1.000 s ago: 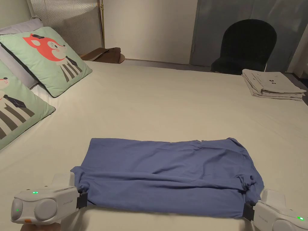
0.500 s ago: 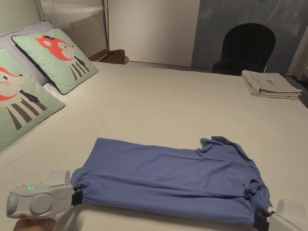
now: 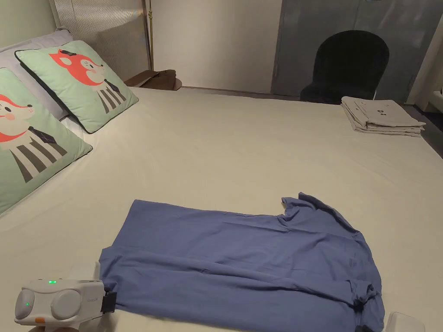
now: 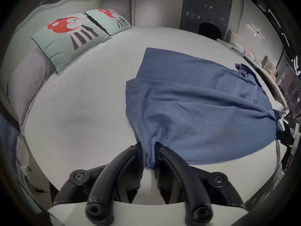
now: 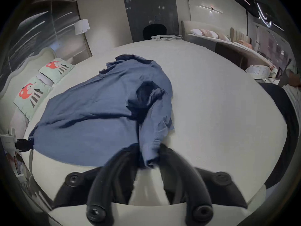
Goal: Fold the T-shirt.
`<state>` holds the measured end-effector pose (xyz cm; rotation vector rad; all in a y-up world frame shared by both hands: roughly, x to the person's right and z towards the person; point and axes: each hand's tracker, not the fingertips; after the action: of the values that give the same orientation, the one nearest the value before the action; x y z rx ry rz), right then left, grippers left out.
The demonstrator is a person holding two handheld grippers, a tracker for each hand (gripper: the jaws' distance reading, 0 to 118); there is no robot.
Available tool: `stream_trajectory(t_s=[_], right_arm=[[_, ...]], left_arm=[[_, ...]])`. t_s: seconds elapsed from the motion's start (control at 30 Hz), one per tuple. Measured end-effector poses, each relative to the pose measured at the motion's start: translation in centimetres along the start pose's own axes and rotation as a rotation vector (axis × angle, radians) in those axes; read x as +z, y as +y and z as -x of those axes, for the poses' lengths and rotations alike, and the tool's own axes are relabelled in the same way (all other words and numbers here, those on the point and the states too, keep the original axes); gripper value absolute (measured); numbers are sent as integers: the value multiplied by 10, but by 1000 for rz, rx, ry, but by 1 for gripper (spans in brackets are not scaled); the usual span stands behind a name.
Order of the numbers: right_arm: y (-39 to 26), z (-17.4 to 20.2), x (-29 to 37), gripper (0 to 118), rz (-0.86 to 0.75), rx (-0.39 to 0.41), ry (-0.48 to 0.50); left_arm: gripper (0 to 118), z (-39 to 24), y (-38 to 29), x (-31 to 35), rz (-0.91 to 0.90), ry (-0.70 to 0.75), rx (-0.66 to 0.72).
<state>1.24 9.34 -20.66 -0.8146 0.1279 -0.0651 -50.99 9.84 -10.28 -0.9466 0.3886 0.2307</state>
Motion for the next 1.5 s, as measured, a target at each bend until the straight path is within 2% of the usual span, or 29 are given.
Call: stream_trajectory(t_s=[0.07, 0.1, 0.13, 0.17, 0.2, 0.23, 0.43, 0.57, 0.63, 0.67, 0.73, 0.77, 0.83, 0.87, 1.13, 1.37, 1.5], right_arm=[[8, 6, 9, 65, -52, 28, -25], [15, 9, 16, 69, -92, 28, -20], [23, 15, 24, 69, -127, 35, -15], [31, 20, 32, 85, -168, 43, -7], [41, 27, 42, 94, -229, 52, 7], [50, 34, 52, 99, -292, 62, 19], [89, 74, 98, 99, -535, 127, 57], [97, 91, 114, 99, -647, 172, 72], [97, 96, 116, 95, -673, 201, 58], [98, 99, 117, 83, -678, 215, 52], [99, 103, 117, 53, -693, 228, 53], [99, 104, 117, 31, -695, 231, 52], [101, 106, 114, 5, -699, 241, 52], [101, 107, 112, 0, -706, 245, 51], [113, 110, 98, 0, -729, 262, 47], [139, 116, 68, 0, -717, 275, 49], [156, 119, 40, 0, -695, 286, 40]], left_arm=[[77, -2, 4, 5, -8, 17, 2], [84, -3, 7, 9, -30, 7, 13], [84, -4, 12, 15, -81, -26, 49], [105, -7, 17, 23, -128, -48, 70], [110, -12, 25, 35, -191, -79, 90], [109, -18, 33, 45, -247, -101, 93], [109, -65, 59, 111, -570, -131, 14], [108, -87, 63, 135, -714, -135, -35], [105, -96, 61, 140, -754, -114, -72], [96, -98, 61, 140, -761, -114, -84], [65, -104, 59, 141, -771, -101, -115], [38, -107, 58, 141, -768, -98, -126], [0, -108, 59, 134, -762, -99, -143], [0, -109, 58, 132, -761, -101, -147], [0, -106, 80, 112, -712, -135, -127], [0, -99, 147, 54, -499, -138, -157], [0, -87, 187, 9, -400, -190, -93]])
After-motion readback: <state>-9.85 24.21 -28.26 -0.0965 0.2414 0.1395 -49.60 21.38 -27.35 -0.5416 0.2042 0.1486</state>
